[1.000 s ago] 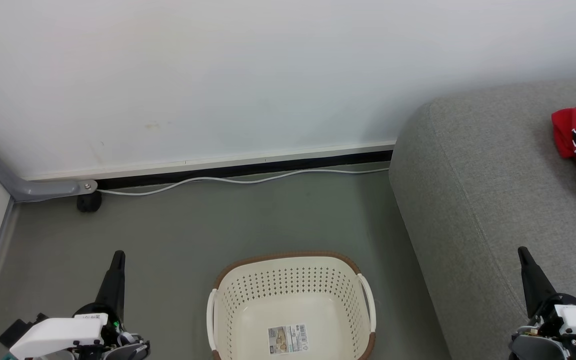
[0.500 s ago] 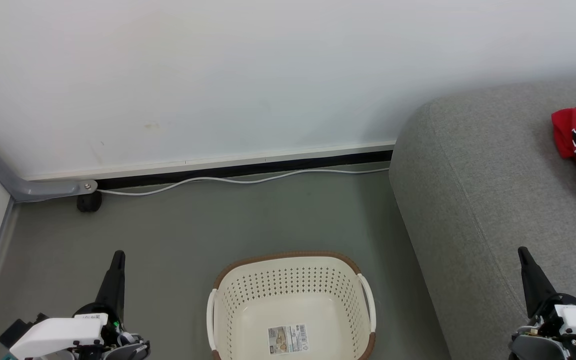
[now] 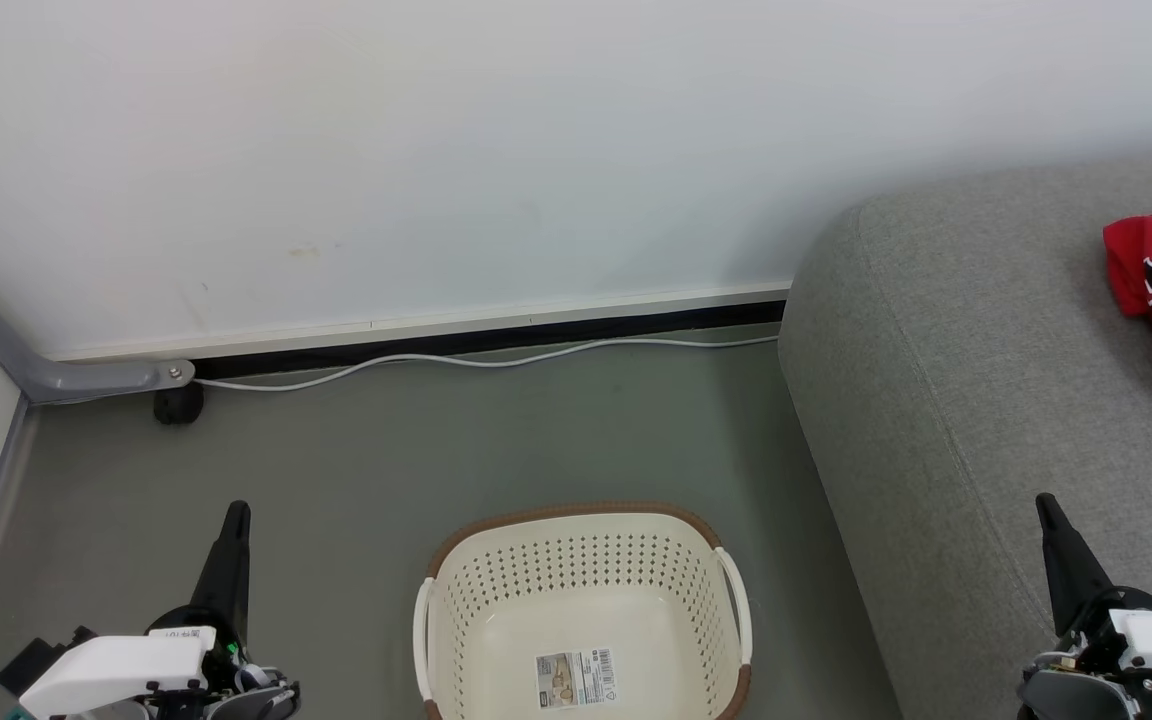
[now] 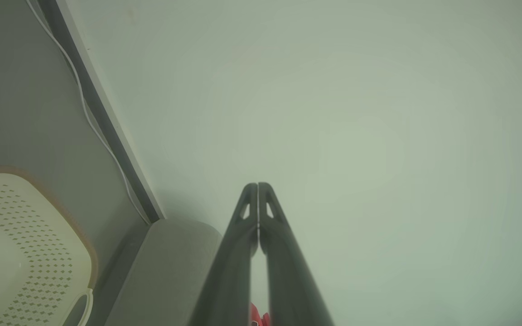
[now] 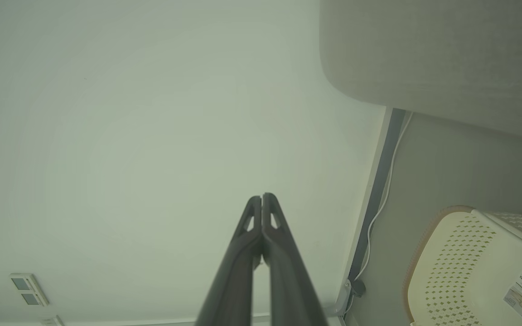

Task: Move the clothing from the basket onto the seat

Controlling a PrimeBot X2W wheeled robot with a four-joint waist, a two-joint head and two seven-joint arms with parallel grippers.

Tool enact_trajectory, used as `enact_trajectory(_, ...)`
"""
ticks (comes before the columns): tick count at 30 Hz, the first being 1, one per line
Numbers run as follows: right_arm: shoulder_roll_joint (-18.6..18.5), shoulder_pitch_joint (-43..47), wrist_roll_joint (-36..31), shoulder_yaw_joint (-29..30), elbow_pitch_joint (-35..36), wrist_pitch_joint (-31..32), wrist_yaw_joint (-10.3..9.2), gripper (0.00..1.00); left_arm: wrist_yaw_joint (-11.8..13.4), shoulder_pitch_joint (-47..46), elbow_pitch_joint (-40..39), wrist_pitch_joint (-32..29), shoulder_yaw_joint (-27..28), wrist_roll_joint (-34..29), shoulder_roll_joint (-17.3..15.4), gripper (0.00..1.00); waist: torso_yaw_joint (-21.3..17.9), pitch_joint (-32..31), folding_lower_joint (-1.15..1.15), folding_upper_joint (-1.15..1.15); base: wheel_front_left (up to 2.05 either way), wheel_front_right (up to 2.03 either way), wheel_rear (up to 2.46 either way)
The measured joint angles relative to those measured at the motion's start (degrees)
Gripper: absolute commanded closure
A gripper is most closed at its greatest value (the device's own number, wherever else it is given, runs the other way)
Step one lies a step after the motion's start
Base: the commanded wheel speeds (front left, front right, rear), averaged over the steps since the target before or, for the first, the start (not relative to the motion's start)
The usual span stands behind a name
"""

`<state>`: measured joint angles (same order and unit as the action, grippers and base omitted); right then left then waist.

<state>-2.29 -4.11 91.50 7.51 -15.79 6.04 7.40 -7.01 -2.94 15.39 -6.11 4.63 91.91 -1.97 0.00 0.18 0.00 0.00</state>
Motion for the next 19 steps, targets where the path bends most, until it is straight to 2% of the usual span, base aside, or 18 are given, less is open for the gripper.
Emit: enact_trajectory(19,0.0,0.0,0.0,0.0,0.0,0.0,0.0,1.0,0.0,0.0,0.0,0.0,0.01,0.0,0.0,1.0,0.0,0.0,0.0,0.0,0.0,0.0,0.0)
